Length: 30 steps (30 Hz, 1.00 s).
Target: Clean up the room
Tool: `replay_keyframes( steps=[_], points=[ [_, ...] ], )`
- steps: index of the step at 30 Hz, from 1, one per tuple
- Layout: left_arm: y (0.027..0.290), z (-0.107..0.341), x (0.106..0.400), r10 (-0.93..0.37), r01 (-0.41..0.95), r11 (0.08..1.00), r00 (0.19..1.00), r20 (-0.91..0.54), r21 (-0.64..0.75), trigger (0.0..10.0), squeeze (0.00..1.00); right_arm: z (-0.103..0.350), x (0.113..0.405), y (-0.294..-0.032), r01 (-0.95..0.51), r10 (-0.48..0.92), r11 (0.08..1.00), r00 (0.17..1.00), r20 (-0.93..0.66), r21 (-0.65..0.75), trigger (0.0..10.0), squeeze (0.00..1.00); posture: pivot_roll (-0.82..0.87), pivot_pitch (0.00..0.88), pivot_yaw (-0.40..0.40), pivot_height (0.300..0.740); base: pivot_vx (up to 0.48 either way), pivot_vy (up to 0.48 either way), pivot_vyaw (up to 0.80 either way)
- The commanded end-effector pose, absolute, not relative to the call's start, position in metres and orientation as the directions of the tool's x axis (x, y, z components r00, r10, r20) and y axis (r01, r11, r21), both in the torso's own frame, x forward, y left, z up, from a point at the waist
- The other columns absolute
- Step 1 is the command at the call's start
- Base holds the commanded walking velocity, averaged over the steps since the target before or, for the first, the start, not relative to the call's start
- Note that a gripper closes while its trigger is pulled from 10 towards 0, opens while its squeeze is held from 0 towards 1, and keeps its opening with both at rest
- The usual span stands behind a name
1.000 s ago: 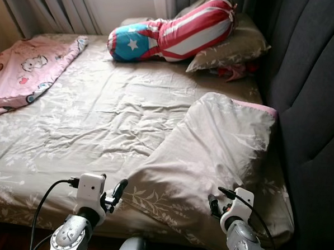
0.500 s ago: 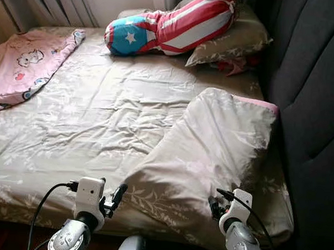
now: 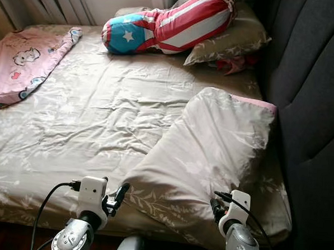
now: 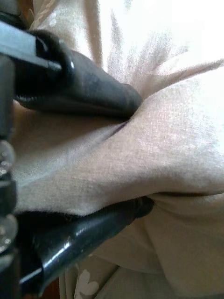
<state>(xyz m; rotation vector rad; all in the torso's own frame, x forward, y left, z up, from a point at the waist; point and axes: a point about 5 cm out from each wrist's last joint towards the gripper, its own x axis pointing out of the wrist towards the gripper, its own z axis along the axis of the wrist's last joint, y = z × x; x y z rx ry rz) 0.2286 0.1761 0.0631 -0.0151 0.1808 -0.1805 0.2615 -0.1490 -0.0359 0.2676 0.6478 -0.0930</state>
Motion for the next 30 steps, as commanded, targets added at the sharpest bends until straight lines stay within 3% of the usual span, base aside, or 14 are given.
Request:
replay_keyframes(
  steps=[1, 18, 30],
  points=[
    [0.177, 0.059, 0.228, -0.17, 0.167, 0.986, 0.965, -0.198, -0.03, 10.0, 0.0, -0.049, 0.246, -0.146, 0.189, -0.003, 0.961, 0.742, -0.671, 0.204, 0.0, 0.0, 0.05, 0.144, 0.045, 0.666, 0.0, 0.0, 0.0],
    [0.17, 0.057, 0.241, -0.162, 0.156, 0.987, 0.971, -0.176, -0.044, 10.0, 0.0, -0.048, 0.248, -0.153, 0.202, -0.022, 0.961, 0.736, -0.677, 0.188, 0.0, 0.0, 0.03, 0.1, 0.023, 0.666, 0.0, 0.0, 0.0],
    [0.165, 0.055, 0.255, -0.163, 0.156, 0.986, 0.974, -0.158, -0.056, 10.0, 0.0, -0.028, 0.259, -0.219, 0.386, -0.29, 0.922, 0.753, -0.591, 0.04, 0.0, 0.0, -0.02, 0.057, 0.014, 0.666, 0.0, 0.0, 0.0]
  ],
)
